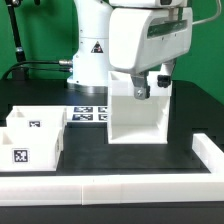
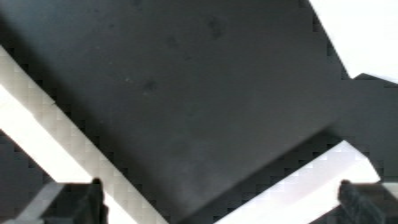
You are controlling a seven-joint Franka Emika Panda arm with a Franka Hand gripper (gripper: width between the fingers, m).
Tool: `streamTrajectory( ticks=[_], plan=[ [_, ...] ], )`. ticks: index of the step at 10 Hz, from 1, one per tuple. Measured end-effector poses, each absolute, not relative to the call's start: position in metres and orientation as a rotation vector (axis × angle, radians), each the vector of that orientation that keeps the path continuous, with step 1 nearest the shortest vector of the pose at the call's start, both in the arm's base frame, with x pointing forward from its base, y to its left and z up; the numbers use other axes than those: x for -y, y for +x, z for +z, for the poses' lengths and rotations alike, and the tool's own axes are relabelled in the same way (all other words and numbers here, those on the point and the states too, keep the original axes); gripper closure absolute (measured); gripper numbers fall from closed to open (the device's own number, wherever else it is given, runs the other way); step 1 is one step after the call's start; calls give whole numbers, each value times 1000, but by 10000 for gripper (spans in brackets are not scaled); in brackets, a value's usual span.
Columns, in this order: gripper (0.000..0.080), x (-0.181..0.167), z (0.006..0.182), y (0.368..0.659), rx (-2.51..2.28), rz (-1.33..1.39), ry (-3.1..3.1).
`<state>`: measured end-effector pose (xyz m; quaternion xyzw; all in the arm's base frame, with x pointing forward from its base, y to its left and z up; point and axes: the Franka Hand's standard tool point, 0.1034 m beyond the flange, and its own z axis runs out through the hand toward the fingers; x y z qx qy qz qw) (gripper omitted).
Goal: Assemble drawer
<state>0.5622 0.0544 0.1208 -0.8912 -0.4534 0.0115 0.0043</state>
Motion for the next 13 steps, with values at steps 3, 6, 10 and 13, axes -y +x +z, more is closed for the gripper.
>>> streamTrajectory(
  ticks=[3,6,10,13],
  plan=[
    [150,-54,121,562,1421,36,-2792],
    [150,-54,121,562,1421,36,-2792],
    [150,-57,125,539,1216,0,-2898],
    [150,-75,131,496,923,37,-3008]
  ],
)
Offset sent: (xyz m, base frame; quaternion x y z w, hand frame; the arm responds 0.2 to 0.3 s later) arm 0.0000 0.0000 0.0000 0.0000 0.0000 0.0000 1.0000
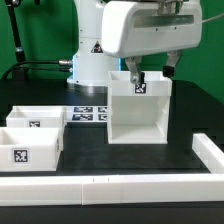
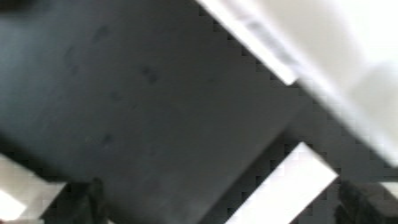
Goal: Assemble drawer
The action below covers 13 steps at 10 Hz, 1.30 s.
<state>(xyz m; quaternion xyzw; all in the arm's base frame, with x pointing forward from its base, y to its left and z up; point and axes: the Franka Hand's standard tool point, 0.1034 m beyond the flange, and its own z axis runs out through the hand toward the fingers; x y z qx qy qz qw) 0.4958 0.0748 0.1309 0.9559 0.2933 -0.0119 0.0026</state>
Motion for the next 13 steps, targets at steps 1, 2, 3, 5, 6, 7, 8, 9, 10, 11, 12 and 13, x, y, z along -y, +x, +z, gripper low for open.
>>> streamTrajectory(
  ticks=[1,2,3,5,6,7,8,9,10,11,12,13],
  plan=[
    [150,-79,133,488,-882,-76,3011],
    [150,-80,138,489,-873,-76,3020],
    [150,-80,136,490,-872,-74,3021],
    [150,-80,135,489,-871,-76,3021],
    [150,-80,135,489,-871,-76,3021],
    [150,-81,135,487,-815,-69,3035],
    [150,-85,134,473,-638,-51,3069],
    [150,-92,132,458,-491,-71,3089],
    [150,-98,130,452,-393,-86,3105],
    [150,-102,128,448,-320,-96,3124],
    [150,-103,123,443,-259,-116,3153],
    [150,-103,117,437,-206,-116,3176]
  ],
)
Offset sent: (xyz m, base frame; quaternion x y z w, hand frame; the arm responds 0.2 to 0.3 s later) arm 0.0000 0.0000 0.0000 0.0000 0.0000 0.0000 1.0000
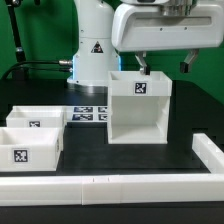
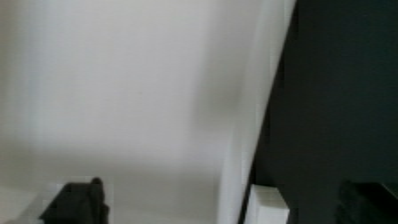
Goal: Assemble drawer
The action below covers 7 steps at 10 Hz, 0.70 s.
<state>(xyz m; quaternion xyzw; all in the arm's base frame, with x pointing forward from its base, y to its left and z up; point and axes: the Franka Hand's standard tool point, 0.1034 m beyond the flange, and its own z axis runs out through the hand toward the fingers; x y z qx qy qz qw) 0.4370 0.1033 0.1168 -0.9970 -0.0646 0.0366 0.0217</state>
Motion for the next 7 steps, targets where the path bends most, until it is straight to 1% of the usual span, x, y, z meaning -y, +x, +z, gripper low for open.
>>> streamTrajectory(
  ticks=[2,3,4,5,6,7],
  plan=[
    [150,-105,102,425,113,138,-3071],
    [150,-106,97,421,121,154,-3071],
    [150,-106,98,421,131,165,-3074],
    [273,-106,99,422,131,161,-3074],
    [273,-106,99,422,131,162,-3074],
    [408,-106,99,422,132,163,-3074]
  ],
)
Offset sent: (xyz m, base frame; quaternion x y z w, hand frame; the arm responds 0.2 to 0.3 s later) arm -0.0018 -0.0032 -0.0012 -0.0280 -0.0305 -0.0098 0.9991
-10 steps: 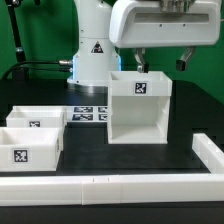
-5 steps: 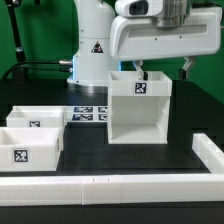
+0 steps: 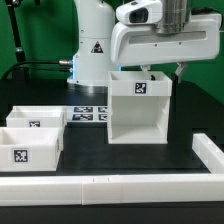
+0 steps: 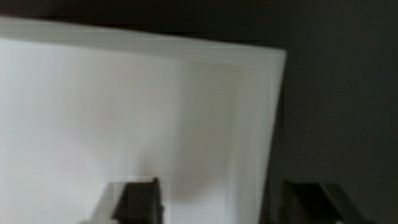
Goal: Assemble drawer
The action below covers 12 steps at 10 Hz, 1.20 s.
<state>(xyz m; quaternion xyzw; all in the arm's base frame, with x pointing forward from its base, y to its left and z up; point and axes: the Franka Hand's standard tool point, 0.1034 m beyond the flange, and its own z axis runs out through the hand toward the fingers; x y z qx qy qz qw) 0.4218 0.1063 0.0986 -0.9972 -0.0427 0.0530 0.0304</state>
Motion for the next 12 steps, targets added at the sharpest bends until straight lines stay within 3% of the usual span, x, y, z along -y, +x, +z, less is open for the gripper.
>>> streamTrajectory(
  ticks=[1,2,4,9,12],
  plan=[
    [590,-106,99,422,132,164,-3074],
    [718,-106,99,422,131,164,-3073],
    [762,-106,99,422,132,160,-3073],
    [762,-104,100,425,172,154,-3071],
    [762,-83,102,468,240,90,-3059]
  ],
)
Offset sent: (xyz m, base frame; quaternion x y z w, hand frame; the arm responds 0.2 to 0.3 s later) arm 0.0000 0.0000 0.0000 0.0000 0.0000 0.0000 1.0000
